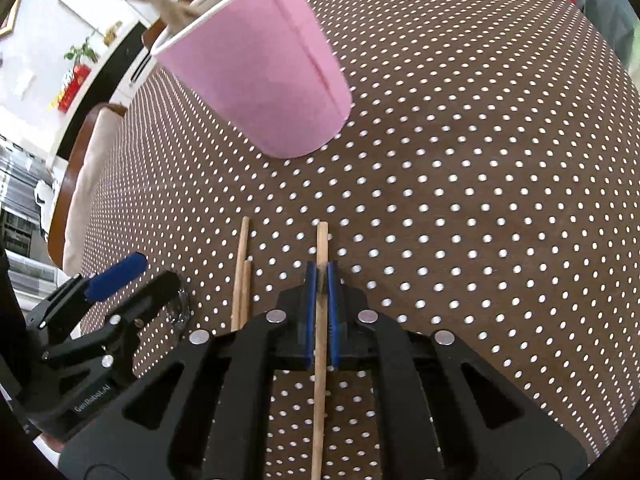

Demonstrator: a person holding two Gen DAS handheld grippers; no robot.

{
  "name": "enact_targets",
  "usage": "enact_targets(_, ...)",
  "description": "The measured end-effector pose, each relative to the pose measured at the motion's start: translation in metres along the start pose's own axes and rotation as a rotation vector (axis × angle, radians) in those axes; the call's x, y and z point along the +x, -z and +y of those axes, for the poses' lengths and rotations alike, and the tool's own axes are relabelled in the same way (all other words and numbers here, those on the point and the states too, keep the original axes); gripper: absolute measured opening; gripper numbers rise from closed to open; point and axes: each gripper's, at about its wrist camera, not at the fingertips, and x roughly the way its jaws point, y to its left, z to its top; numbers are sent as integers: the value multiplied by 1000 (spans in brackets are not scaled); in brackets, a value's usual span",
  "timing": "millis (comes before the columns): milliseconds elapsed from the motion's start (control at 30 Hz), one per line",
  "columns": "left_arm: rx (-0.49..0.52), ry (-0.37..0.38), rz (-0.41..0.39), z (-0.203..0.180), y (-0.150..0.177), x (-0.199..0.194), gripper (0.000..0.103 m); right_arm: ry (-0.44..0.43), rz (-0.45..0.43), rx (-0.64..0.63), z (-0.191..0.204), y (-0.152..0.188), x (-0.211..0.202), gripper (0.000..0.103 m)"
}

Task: Organize utensils
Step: 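Move both tools back down to the remaining chopsticks on the cloth, then grasp a chopstick with the right tool while the left tool grasps another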

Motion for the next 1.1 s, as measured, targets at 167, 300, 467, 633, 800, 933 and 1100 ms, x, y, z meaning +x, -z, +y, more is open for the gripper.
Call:
enact_targets(167, 5, -49, 50, -16, -13, 15, 53, -83, -11, 35, -21, -2, -1, 6)
enact_targets(300, 16, -92, 79, -26, -24, 26, 53, -131, -15, 34, -37, 2, -15, 6)
enact_targets(467, 18, -96, 106, -34, -37, 35, 53, -166, -5, 48, -64, 8, -31, 6)
enact_targets(633, 23, -93, 120, -47, -45, 44, 53, -166, -8, 46, -77, 14, -42, 6)
enact_targets(800, 24, -110, 121, -52, -47, 59, 54, -173, -8, 52, -55, 8, -35, 6)
enact_targets(933, -12, -137, 121, -50, -49, 58, 54, -172, -8, 53, -54, 8, -34, 6)
enact_targets(1100, -16, -153, 85, -45, -52, 47, 54, -167, -12, 51, -55, 9, -36, 6)
